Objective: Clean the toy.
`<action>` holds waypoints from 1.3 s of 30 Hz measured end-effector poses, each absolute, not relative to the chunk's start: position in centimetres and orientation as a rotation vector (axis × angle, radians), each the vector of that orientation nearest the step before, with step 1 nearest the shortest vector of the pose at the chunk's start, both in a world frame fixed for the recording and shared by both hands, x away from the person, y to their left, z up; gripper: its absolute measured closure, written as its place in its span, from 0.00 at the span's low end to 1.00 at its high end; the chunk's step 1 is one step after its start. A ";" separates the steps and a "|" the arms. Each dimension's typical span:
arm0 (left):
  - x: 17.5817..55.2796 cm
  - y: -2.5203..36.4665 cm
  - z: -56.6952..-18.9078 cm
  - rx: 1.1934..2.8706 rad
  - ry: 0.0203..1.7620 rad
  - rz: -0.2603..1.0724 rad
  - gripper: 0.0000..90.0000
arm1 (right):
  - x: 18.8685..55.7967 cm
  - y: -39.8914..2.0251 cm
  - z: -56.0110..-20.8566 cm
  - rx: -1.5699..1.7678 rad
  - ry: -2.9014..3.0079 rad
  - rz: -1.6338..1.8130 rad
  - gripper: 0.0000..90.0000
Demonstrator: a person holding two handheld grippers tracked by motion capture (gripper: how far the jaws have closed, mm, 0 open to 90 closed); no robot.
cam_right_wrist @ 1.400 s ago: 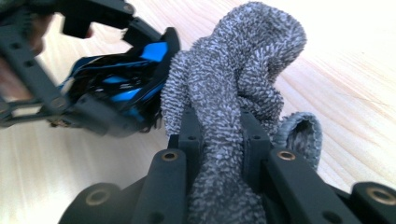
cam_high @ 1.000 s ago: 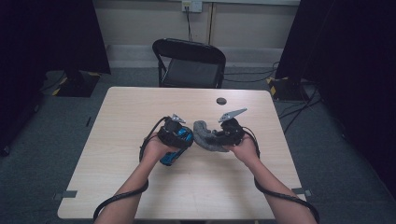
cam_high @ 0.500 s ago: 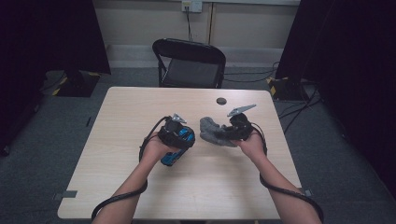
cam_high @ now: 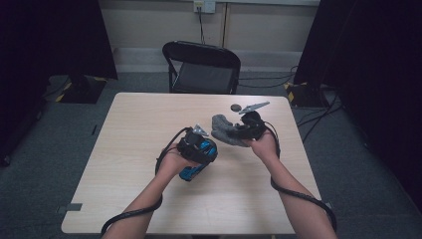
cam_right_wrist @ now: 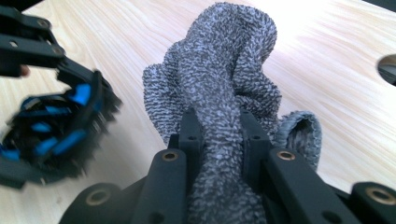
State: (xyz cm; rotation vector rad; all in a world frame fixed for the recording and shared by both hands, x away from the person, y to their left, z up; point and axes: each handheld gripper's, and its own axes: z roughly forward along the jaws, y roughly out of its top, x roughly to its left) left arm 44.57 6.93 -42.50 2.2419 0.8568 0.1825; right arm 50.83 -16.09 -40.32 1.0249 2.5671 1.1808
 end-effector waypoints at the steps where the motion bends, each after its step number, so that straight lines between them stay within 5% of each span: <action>1: 44.6 6.8 -42.5 2.237 0.860 0.183 0.29 | 50.8 -15.8 -40.3 1.021 2.567 1.184 0.84; 25: 46.5 10.2 -43.2 2.198 1.029 0.251 0.29 | 47.9 -15.5 -41.8 0.905 2.702 1.249 0.84; 39: 45.4 7.3 -42.9 2.231 0.925 0.213 0.29 | 49.5 -14.7 -40.9 1.007 2.579 1.302 0.84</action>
